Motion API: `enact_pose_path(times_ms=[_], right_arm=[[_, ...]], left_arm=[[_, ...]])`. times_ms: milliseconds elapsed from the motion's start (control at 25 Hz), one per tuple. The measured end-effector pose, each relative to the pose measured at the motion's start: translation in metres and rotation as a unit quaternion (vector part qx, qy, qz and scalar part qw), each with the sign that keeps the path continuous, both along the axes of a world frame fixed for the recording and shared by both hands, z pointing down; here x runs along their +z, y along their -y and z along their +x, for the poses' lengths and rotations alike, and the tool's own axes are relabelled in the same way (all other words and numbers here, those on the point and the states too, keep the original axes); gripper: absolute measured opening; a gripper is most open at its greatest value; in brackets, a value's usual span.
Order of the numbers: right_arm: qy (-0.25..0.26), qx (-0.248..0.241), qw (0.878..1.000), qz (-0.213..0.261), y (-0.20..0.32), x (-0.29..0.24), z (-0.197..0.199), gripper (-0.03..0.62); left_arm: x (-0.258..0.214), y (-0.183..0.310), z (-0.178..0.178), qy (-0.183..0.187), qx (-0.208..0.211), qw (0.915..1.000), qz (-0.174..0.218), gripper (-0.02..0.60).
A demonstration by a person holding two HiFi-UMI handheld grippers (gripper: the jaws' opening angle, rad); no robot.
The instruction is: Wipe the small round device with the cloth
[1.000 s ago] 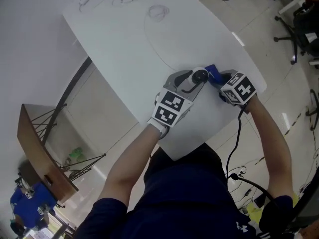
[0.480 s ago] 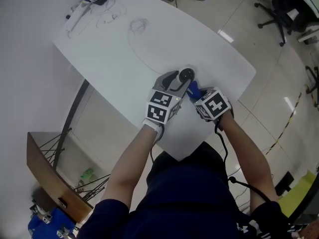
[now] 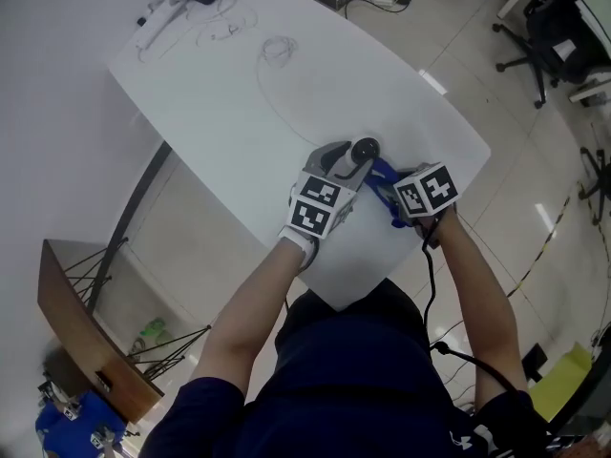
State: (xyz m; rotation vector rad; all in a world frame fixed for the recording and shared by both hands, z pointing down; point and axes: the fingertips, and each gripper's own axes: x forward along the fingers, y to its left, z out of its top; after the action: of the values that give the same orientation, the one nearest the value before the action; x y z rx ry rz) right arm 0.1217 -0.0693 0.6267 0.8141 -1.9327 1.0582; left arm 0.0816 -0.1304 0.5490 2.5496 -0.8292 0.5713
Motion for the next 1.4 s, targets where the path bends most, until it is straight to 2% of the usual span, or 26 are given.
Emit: enact_pose_path(times_ms=[160,280,400,480,560,640,680,760,840,880,920,960,1040,1120,1280,1320,1400], right_arm=[[-0.019,0.029,0.999,0.03,0.014,-0.011,0.029,0.124],[0.016,0.067,0.997,0.046,0.013,-0.026,0.037,0.124],[0.097,0.114,0.986,0.068,0.01,-0.056,0.037,0.124],[0.18,0.143,0.97,0.076,0.007,-0.08,0.03,0.124],[0.269,0.15,0.948,0.085,0.001,-0.106,0.017,0.125],[0.346,0.136,0.923,0.096,-0.008,-0.132,0.0,0.126],[0.379,0.125,0.911,0.102,-0.012,-0.144,-0.009,0.127],[0.441,0.097,0.886,0.109,-0.017,-0.167,-0.025,0.129],[0.49,0.072,0.862,0.104,-0.019,-0.185,-0.037,0.13],[0.509,0.062,0.853,0.098,-0.02,-0.191,-0.042,0.132],[0.521,0.056,0.846,0.093,-0.021,-0.196,-0.046,0.133],[0.528,0.052,0.843,0.091,-0.021,-0.198,-0.048,0.137],[0.519,0.051,0.847,0.104,-0.021,-0.199,-0.048,0.167],[0.492,0.057,0.859,0.129,-0.019,-0.197,-0.046,0.215],[0.43,0.101,0.879,0.181,-0.001,-0.189,-0.038,0.215],[0.398,0.109,0.888,0.202,0.006,-0.185,-0.034,0.215],[0.291,0.107,0.913,0.263,0.022,-0.17,-0.022,0.191]], left_arm=[[0.002,0.003,-0.003,0.008,-0.004,0.9999,0.007,0.195],[0.002,0.0,-0.007,0.019,-0.004,0.9998,0.01,0.198],[-0.019,-0.013,-0.013,-0.005,-0.004,0.9999,0.008,0.216],[-0.035,-0.03,-0.015,-0.048,0.0,0.9988,-0.008,0.216],[-0.048,-0.053,-0.015,-0.1,0.019,0.9941,-0.037,0.216],[-0.059,-0.074,-0.013,-0.162,0.042,0.9832,-0.073,0.253],[-0.065,-0.081,-0.013,-0.196,0.052,0.9747,-0.094,0.283],[-0.079,-0.088,-0.012,-0.268,0.072,0.9507,-0.138,0.348],[-0.099,-0.094,-0.009,-0.332,0.108,0.9221,-0.167,0.353],[-0.109,-0.097,-0.008,-0.353,0.127,0.9112,-0.17,0.337],[-0.117,-0.1,-0.007,-0.365,0.14,0.9052,-0.166,0.258],[-0.121,-0.101,-0.008,-0.369,0.144,0.9042,-0.16,0.199],[-0.12,-0.1,-0.01,-0.365,0.129,0.9093,-0.153,0.164],[-0.114,-0.097,-0.016,-0.36,0.103,0.9149,-0.151,0.156],[-0.104,-0.081,-0.055,-0.354,0.024,0.9249,-0.137,0.152],[-0.097,-0.073,-0.067,-0.346,-0.002,0.9286,-0.133,0.15],[-0.08,-0.056,-0.086,-0.309,-0.042,0.942,-0.124,0.149]])
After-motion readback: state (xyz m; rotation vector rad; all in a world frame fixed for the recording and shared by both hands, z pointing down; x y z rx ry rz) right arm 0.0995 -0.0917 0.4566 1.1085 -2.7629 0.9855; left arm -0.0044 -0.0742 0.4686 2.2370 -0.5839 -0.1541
